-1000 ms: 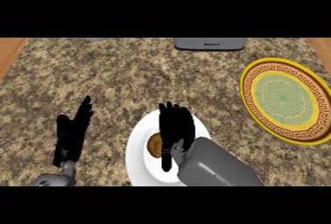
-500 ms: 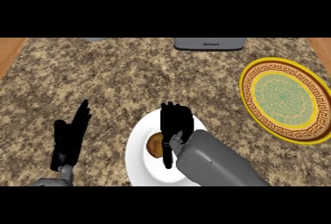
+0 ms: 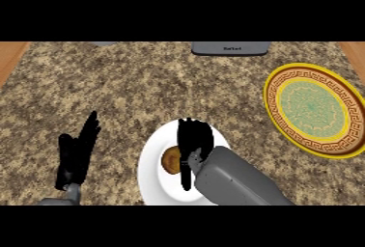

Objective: Pick the pear from the plate and place it in the plate

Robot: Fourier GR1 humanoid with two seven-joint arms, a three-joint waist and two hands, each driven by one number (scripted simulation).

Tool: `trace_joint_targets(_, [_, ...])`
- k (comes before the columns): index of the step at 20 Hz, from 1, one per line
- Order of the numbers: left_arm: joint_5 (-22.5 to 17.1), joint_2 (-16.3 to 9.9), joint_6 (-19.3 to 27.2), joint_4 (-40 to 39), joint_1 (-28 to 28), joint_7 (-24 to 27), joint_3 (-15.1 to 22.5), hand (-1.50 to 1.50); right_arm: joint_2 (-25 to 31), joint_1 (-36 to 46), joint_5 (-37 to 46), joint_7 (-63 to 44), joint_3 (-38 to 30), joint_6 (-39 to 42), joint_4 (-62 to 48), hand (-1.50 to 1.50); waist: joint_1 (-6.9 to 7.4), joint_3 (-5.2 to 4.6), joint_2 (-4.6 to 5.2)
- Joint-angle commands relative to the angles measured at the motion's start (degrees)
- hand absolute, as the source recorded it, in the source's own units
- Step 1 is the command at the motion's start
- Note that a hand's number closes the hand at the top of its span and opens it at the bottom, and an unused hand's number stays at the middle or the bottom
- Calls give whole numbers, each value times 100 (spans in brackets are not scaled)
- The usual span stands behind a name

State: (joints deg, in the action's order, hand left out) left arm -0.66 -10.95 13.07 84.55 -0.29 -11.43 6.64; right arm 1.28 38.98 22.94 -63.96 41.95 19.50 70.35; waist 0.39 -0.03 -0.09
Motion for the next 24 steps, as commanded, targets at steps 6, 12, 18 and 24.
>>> trace_joint_targets(6, [124,111,34,173,34,-175,29,0,-61,-14,198,-496,-214,356,-428,-150,-7,3,1])
trace_joint_targets(12, [208,166,38,-314,-404,-49,-164,0,-122,-99,300,-320,359,149,-360,150,-6,1,9])
trace_joint_targets(18, [146,35,-158,270,-51,-306,-174,0,19,177,941,252,-203,532,-634,150,13,3,3])
trace_joint_targets(24, [212,204,-14,-81,-181,-155,-204,0,1608,-681,917,3330,-210,-349,1069,150,-176,20,-15])
